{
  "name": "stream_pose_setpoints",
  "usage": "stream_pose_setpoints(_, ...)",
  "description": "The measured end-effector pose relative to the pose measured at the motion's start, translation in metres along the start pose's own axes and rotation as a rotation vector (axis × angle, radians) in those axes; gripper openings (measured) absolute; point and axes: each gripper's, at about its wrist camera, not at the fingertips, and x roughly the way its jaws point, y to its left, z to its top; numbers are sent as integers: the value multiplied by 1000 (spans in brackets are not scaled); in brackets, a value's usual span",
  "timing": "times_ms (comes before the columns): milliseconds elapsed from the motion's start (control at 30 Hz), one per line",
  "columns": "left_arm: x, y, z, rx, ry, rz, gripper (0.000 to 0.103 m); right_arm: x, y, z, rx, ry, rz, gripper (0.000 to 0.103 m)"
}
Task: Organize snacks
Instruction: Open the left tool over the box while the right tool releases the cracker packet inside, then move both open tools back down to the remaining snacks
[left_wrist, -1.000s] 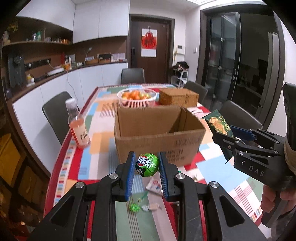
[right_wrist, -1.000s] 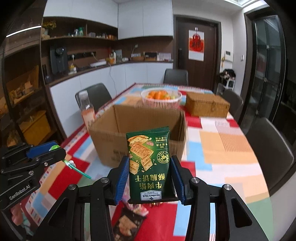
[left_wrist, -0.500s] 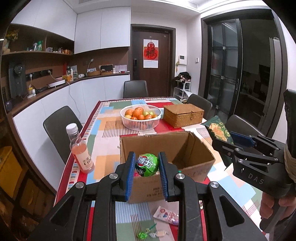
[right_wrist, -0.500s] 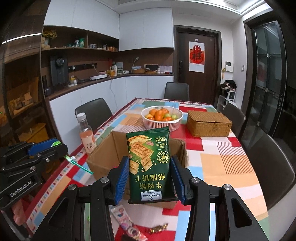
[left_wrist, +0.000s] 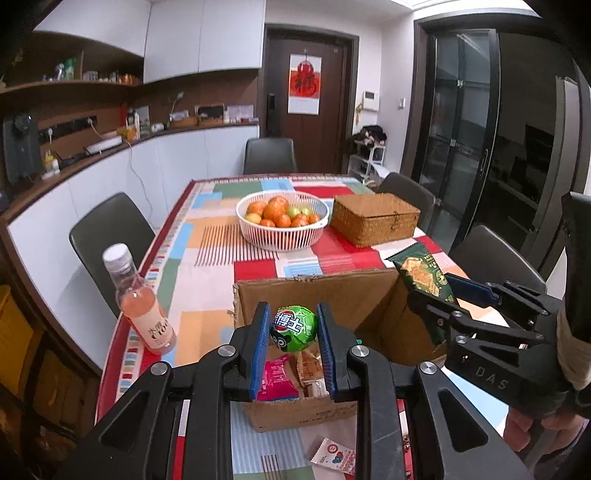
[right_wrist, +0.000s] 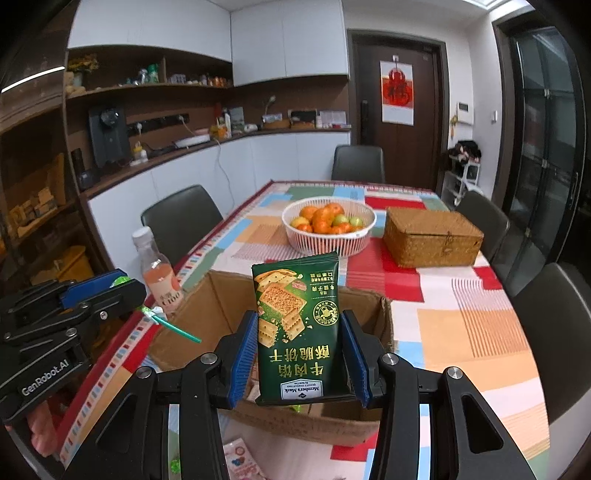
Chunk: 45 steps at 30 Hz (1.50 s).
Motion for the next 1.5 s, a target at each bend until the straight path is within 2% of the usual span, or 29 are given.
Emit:
stream_pose_setpoints(133,22,2,2,-10,44,2,27,17,-2,0,8,35,-10,45)
stream_pose_setpoints(233,29,3,4,-8,59,16,56,26,-2,2,1,57,-4,46)
stream_pose_setpoints(267,27,2,3,-7,48,21,58,27,-2,2,-3,63,-5,47)
stream_pose_setpoints(300,23,2,2,-1,42,26,58,28,-1,1,-6,66,-5,50)
stream_pose_setpoints(333,20,1,1,5,36,30,58,25,-2,0,-3,62,-8,59)
stream_pose_setpoints(367,16,1,-1,9,31,35,58,22,-2,-1,-3,54,-10,63)
stream_pose_setpoints(500,-5,1,-8,10,9,39,58,6,3,-6,-34,23,-16,63)
stream_pose_setpoints(1033,-86,-7,-53,53,-63,71,61,-62,33,-38,-91,-51,52,63)
stream_pose_setpoints(1200,-99,-10,-71,71,-52,85,61,-72,40,-54,-112,-40,60,63)
stream_pose_setpoints(1500,-103,-10,-108,69,24,85,61,-72,48,-85,-117,37,88,63)
